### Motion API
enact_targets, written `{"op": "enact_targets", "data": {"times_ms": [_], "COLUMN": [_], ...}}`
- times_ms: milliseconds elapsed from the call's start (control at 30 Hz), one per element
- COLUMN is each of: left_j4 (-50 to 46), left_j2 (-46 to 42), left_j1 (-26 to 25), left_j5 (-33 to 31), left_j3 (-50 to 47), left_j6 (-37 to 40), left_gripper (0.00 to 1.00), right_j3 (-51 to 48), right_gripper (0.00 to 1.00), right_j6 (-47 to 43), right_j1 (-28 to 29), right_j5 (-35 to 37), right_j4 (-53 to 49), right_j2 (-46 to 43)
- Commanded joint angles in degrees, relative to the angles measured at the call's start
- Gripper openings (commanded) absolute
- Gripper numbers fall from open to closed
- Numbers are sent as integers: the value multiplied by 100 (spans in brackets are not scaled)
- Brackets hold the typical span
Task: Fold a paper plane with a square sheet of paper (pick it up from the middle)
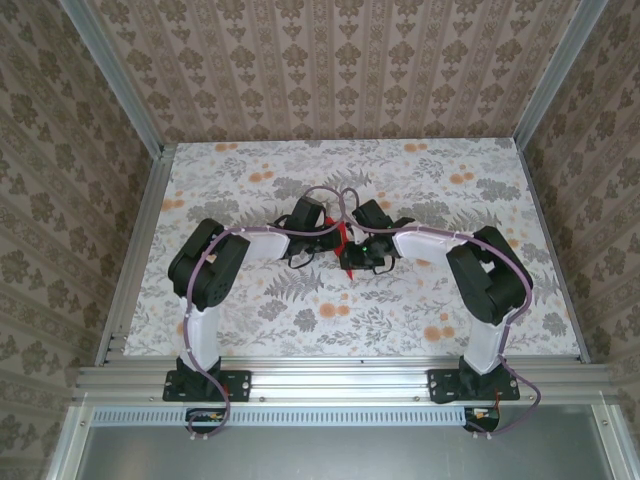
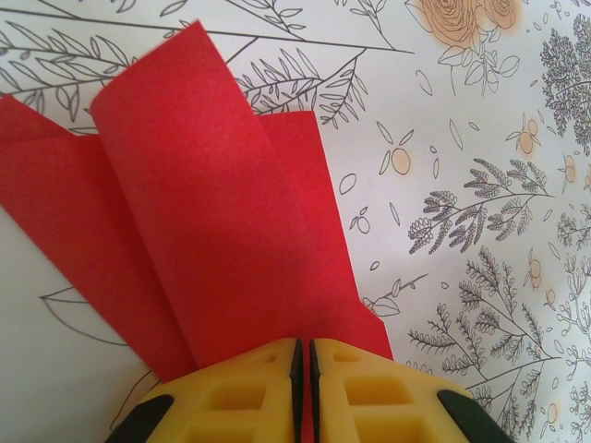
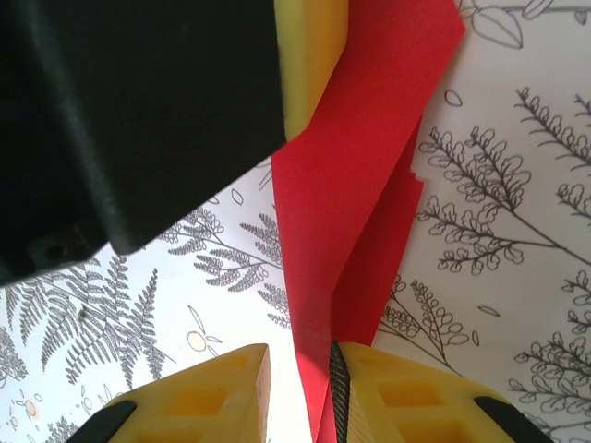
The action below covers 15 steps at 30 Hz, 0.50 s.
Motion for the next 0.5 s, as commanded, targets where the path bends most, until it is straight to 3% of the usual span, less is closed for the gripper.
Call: {"op": "enact_targets", "data": {"times_ms": [0, 233, 467], "left_j4": [-550, -544, -539], "left_j2": [178, 152, 93], "left_j1": [-1, -1, -1], "left_j5": [-189, -189, -186], "left_j3": [10, 0, -7], "left_j6": [121, 126, 125], "left_gripper": [15, 15, 15], "right_j3": [-3, -106, -183], "right_gripper": [26, 26, 16], "right_j6": [101, 291, 462], "right_j1": [-93, -251, -401], "right_j5": [-249, -733, -837], "right_j4": [153, 539, 692], "right_j2": [80, 240, 381]}}
